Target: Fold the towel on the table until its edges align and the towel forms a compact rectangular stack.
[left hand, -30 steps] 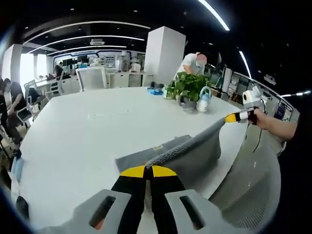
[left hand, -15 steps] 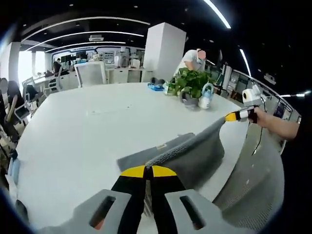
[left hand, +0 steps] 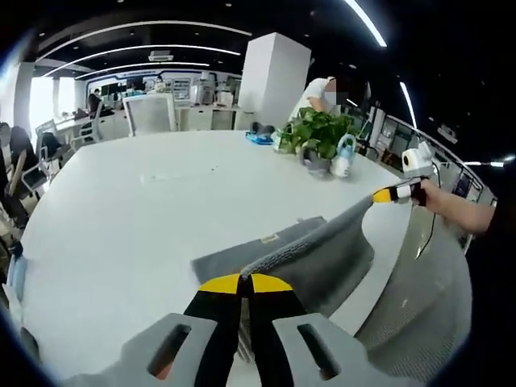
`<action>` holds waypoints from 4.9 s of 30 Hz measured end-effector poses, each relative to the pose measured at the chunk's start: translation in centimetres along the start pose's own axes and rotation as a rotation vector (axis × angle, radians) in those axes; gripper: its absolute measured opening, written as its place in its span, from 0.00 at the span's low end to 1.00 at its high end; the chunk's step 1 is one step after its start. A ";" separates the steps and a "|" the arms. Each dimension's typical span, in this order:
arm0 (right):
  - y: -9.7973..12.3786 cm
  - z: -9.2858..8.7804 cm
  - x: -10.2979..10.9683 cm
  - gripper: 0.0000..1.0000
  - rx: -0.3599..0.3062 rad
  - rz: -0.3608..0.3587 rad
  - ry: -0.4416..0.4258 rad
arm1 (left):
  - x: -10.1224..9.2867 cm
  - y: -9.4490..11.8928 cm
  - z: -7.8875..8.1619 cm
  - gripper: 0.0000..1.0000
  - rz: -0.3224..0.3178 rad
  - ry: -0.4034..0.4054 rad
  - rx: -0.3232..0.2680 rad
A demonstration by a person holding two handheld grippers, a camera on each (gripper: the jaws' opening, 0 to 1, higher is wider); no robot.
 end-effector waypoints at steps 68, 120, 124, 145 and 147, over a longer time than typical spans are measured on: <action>-6.1 -0.7 -4.4 0.00 0.110 0.018 -0.028 | 4.3 -6.7 -1.4 0.03 0.010 0.023 0.118; -11.1 -1.4 -5.8 0.34 0.177 -0.057 0.144 | 5.1 -12.7 -2.1 0.24 0.109 -0.175 0.236; -10.6 -1.5 -5.4 0.36 0.183 -0.047 0.146 | 3.5 -11.7 -1.6 0.23 0.090 -0.120 0.177; -10.5 -1.5 -0.2 0.00 0.131 -0.054 0.467 | -11.2 -12.3 -5.8 0.01 -0.231 -0.334 0.290; -10.7 -2.1 0.5 0.00 0.137 -0.025 0.452 | -12.1 -12.4 -6.4 0.01 -0.250 -0.313 0.295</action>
Point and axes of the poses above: the point that each gripper's makers call its tool centre point, and the gripper's own axes: y roughly backward along the fingers, x roughly to its left, z roughly out of its top, the point moved 9 cm from there along y, roughly backward along the fingers, and after that the axes turned 7 degrees about y, right-handed, at the moved point
